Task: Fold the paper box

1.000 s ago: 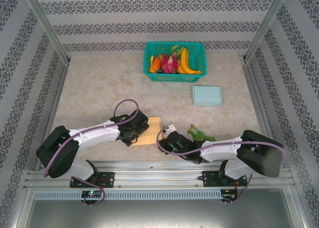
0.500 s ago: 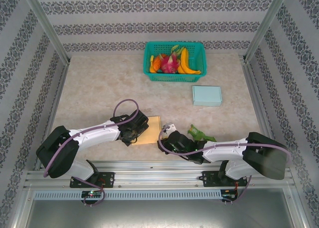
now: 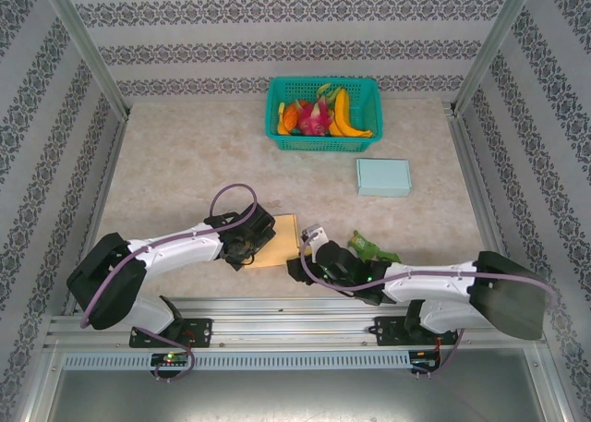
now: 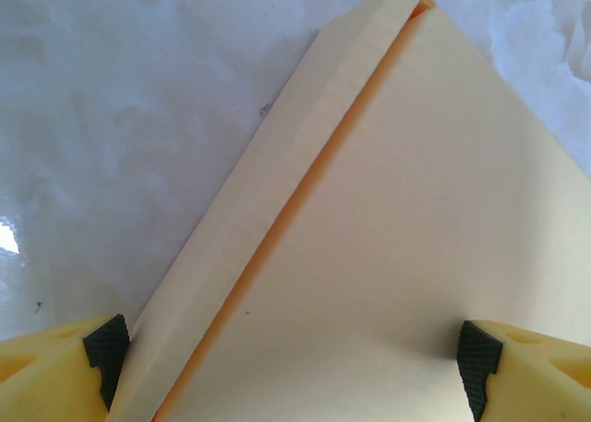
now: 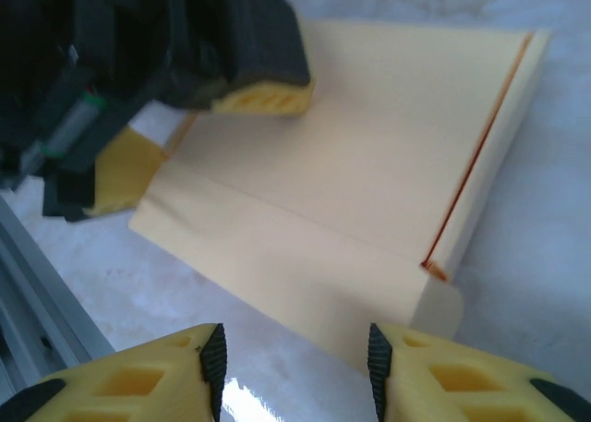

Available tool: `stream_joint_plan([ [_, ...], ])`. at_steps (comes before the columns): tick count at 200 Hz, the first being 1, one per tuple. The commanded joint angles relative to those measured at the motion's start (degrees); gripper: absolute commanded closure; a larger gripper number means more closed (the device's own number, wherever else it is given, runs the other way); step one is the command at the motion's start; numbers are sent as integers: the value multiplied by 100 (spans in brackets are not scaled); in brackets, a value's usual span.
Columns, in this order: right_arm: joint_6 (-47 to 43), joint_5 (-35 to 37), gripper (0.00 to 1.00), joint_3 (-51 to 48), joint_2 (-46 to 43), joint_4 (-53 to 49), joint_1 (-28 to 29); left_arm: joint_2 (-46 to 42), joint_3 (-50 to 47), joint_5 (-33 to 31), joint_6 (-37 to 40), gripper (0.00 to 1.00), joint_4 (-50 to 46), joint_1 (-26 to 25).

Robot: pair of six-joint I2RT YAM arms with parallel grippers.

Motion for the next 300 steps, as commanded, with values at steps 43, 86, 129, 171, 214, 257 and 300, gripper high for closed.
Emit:
stream_joint_plan([
  [43, -78, -189, 44, -111, 252, 78, -575, 65, -101, -89, -146, 8, -605, -88],
  [86, 58, -655, 44, 65, 947, 510, -603, 104, -89, -87, -160, 8, -593, -88],
  [129, 167, -912, 52, 200, 1241, 666, -543, 130, -84, -105, -160, 8, -579, -96],
  [171, 134, -904, 58, 248, 1077, 563, -429, 141, -135, -118, -171, 8, -555, -97],
  [214, 211, -1139, 58, 203, 809, 598, -385, 140, -121, -121, -169, 8, -555, -97],
  [257, 190, -1112, 58, 150, 651, 569, -378, 148, -139, -112, -179, 8, -557, -97],
  [300, 96, -901, 58, 132, 812, 552, -378, 143, -149, -100, -189, 8, -553, -97],
])
